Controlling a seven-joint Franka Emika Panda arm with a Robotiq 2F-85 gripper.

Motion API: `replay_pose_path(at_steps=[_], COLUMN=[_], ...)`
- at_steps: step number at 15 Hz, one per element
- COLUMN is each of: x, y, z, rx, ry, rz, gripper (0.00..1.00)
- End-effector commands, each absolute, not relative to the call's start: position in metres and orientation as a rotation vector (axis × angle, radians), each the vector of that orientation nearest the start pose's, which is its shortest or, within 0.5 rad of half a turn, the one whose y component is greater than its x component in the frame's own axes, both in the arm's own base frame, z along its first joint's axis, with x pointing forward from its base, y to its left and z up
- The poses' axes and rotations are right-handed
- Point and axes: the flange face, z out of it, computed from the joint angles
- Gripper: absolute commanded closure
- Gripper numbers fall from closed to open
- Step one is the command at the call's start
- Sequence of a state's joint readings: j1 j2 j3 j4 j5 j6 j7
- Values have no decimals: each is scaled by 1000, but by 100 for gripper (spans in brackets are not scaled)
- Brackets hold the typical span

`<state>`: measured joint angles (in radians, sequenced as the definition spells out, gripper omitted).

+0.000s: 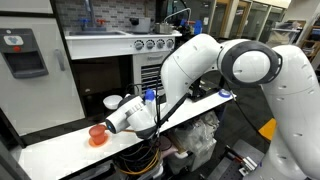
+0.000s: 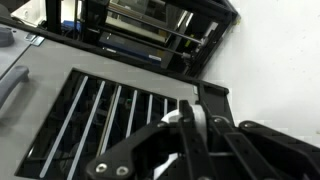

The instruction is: Pour the contents in the white mug into the black mug, use the wooden spoon to stir the contents in the black mug

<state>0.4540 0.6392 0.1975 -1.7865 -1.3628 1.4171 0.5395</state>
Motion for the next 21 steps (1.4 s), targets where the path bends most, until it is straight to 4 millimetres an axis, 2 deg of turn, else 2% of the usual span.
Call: replay_pose_path(at_steps=[1,13,21], x=[551,549,549], y=[264,257,261], z=[223,200,201], rx=[1532,1358,1243], ry=[629,727,803], rz=[-33,-127,-190], gripper=[98,98,98])
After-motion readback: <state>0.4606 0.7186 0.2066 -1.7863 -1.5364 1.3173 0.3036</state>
